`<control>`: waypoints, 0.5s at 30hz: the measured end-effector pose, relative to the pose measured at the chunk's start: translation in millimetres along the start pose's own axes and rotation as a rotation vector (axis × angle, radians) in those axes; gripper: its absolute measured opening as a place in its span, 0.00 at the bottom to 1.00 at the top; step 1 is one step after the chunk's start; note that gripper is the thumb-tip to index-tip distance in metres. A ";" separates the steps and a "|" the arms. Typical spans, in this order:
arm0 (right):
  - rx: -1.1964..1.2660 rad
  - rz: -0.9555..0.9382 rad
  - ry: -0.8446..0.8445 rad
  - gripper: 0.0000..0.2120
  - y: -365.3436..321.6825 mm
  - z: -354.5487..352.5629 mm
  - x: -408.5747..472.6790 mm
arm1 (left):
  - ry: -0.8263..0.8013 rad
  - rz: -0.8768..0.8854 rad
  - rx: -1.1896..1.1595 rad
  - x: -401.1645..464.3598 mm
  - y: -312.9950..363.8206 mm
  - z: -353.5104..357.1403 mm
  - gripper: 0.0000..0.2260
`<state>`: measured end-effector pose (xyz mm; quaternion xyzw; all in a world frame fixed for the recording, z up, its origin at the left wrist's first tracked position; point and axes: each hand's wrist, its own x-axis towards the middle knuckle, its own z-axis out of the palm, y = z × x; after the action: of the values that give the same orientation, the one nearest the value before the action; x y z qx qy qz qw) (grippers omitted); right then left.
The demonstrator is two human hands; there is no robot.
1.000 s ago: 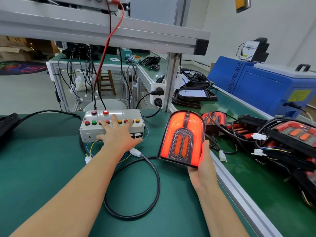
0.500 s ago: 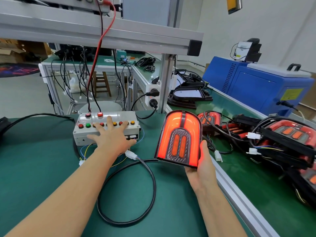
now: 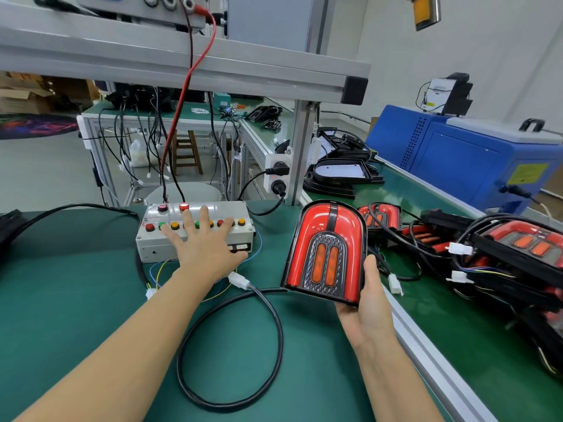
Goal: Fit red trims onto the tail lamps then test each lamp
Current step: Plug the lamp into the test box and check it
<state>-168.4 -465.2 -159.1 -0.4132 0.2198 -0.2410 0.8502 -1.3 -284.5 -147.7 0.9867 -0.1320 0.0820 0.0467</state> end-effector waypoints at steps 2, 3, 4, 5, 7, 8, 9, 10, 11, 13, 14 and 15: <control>0.005 -0.008 0.003 0.18 -0.3 0.8 0.1 | 0.021 0.019 0.005 -1.0 -1.6 0.9 0.33; 0.007 -0.014 0.001 0.19 -0.5 1.3 0.0 | 0.025 0.029 0.009 -1.2 -2.2 0.8 0.33; 0.008 -0.020 -0.001 0.19 -0.7 2.0 -0.2 | 0.027 0.039 0.018 -1.4 -2.7 0.6 0.33; 0.008 -0.024 -0.001 0.19 -0.9 2.5 -0.4 | 0.027 0.046 0.027 -1.4 -3.1 0.3 0.33; 0.003 -0.029 -0.001 0.19 -1.0 3.0 -1.0 | 0.023 0.054 0.032 -0.3 -3.6 -1.1 0.32; 0.002 -0.029 0.002 0.19 -1.1 2.9 -1.1 | 0.017 0.056 0.031 0.5 -3.6 -2.1 0.32; 0.002 -0.029 0.006 0.19 -1.1 2.6 -1.1 | 0.010 0.059 0.034 1.2 -3.4 -3.0 0.32; 0.001 -0.029 0.012 0.19 -1.0 2.6 -0.9 | 0.006 0.063 0.044 1.8 -3.3 -4.0 0.31; -0.002 -0.029 0.016 0.19 -0.8 2.3 -0.9 | 0.005 0.068 0.059 2.3 -3.2 -5.0 0.31; -0.007 -0.031 0.023 0.19 -0.1 2.2 -0.3 | 0.004 0.076 0.080 2.9 -3.7 -6.7 0.31; -0.009 -0.032 0.026 0.19 0.1 2.2 -0.2 | 0.003 0.080 0.084 3.3 -4.1 -7.4 0.31; -0.013 -0.031 0.027 0.19 0.5 2.1 -0.2 | 0.002 0.084 0.087 3.6 -4.5 -7.9 0.31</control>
<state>-167.2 -463.6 -158.3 -0.4188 0.2263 -0.2585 0.8406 2.1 -280.3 -139.6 0.9814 -0.1693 0.0907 0.0002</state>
